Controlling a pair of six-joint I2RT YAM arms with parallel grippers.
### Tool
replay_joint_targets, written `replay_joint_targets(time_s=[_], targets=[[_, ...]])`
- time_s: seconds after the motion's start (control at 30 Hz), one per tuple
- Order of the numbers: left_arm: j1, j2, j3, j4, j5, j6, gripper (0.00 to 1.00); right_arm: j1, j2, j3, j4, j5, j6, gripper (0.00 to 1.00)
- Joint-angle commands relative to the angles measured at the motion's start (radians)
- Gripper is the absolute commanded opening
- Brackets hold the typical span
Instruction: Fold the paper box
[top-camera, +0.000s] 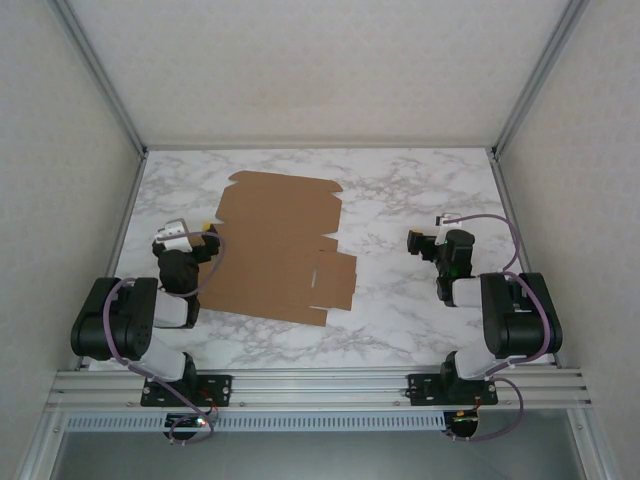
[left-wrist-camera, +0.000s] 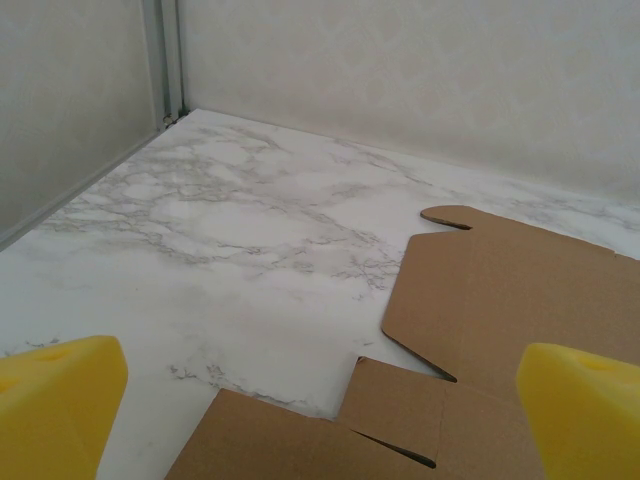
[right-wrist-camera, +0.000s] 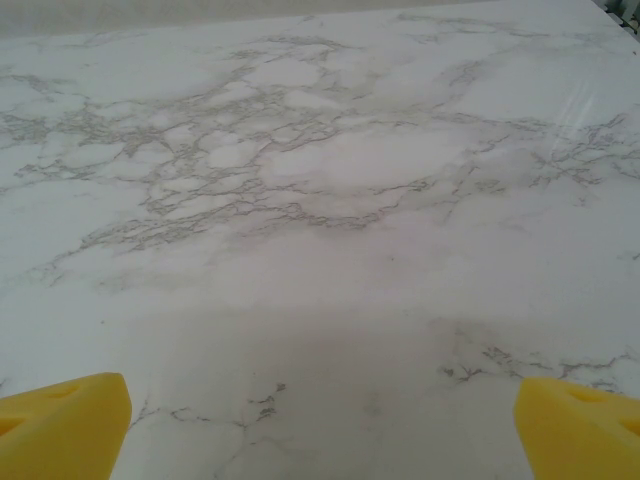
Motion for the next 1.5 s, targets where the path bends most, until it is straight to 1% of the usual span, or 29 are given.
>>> replay_joint_targets(time_s=[0.0, 0.63, 0.73, 0.93, 1.0, 1.07, 1.1, 1.17, 1.2, 1.23, 1.27, 1.33, 1.4, 1.47], targets=[[-0.001, 0.002, 0.013, 0.014, 0.0, 0.005, 1.0, -0.006, 0.005, 0.015, -0.001, -0.005, -0.018, 0.99], [0.0, 0.0, 0.014, 0.011, 0.002, 0.004, 0.99, -0.003, 0.005, 0.015, 0.0, 0.0, -0.02, 0.99], [0.012, -0.002, 0.017, 0.003, 0.025, -0.002, 0.99, -0.003, 0.004, 0.015, 0.0, 0.0, -0.02, 0.99], [0.012, -0.003, 0.017, 0.001, 0.026, -0.002, 1.0, -0.003, 0.003, 0.01, 0.005, -0.007, -0.018, 0.99], [0.014, -0.004, 0.015, 0.008, 0.03, -0.002, 0.99, -0.003, 0.002, 0.007, 0.011, -0.016, -0.02, 0.99], [0.011, -0.048, 0.019, -0.027, 0.009, -0.002, 1.0, -0.003, -0.009, 0.008, 0.002, -0.074, -0.042, 0.99], [0.004, -0.09, 0.02, -0.061, -0.006, 0.0, 1.0, 0.005, -0.045, 0.022, -0.056, -0.095, -0.059, 0.99], [-0.02, -0.168, 0.031, -0.144, -0.029, 0.021, 0.99, 0.033, -0.155, 0.125, -0.296, -0.062, -0.07, 0.99], [-0.042, -0.226, 0.044, -0.197, -0.034, 0.045, 1.0, 0.06, -0.212, 0.164, -0.386, -0.035, -0.075, 0.99], [-0.074, -0.283, 0.057, -0.233, -0.048, 0.076, 0.99, 0.1, -0.257, 0.198, -0.434, -0.013, -0.083, 0.99], [-0.116, -0.33, 0.072, -0.265, -0.057, 0.109, 1.0, 0.143, -0.291, 0.224, -0.463, -0.018, -0.084, 0.99], [-0.21, -0.458, 0.124, -0.366, -0.044, 0.151, 0.99, 0.242, -0.332, 0.326, -0.573, -0.09, -0.092, 0.99], [-0.286, -0.573, 0.19, -0.462, -0.029, 0.079, 0.99, 0.357, -0.345, 0.446, -0.712, -0.087, -0.086, 0.99], [-0.364, -0.654, 0.294, -0.652, -0.038, 0.002, 0.99, 0.469, -0.362, 0.533, -0.819, -0.089, -0.1, 0.99]])
